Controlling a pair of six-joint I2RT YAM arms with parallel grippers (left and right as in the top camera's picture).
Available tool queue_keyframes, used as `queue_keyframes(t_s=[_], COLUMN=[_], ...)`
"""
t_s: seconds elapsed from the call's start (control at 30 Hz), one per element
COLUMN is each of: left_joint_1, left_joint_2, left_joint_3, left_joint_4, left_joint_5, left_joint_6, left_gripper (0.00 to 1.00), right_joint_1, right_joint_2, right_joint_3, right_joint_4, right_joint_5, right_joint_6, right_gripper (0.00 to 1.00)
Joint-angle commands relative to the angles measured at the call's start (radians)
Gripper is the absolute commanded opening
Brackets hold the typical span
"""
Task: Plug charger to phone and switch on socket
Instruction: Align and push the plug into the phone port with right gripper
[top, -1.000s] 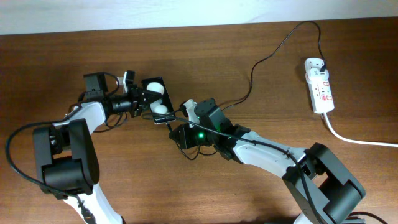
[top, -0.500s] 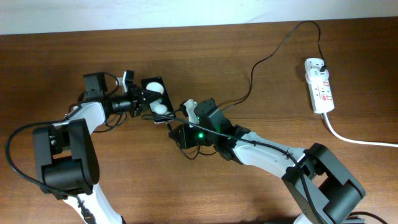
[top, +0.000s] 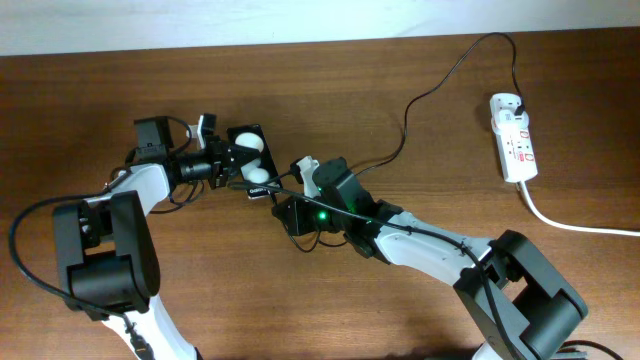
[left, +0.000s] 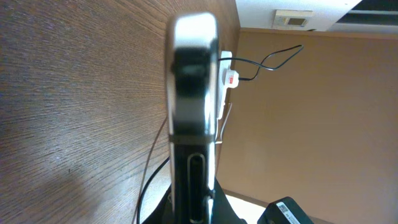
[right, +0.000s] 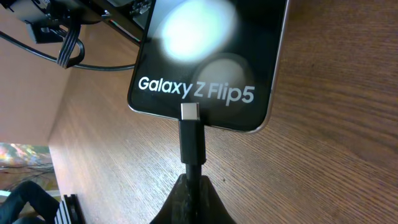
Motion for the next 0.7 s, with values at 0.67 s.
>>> queue_keyframes(t_s=[0.67], left_joint_1=[-0.001], left_joint_2=[-0.030], left_joint_3=[0.001], left_joint_4=[0.002], left_joint_5=[0.041], left_joint_6=[-0.017], left_gripper=[0.00], right_joint_1=[0.024], right_joint_2=[-0.069], right_joint_3=[0.015], right_joint_4=[-0.168], right_joint_5=[-0.068], right_joint_6=[-0.177], right_gripper=[0.04])
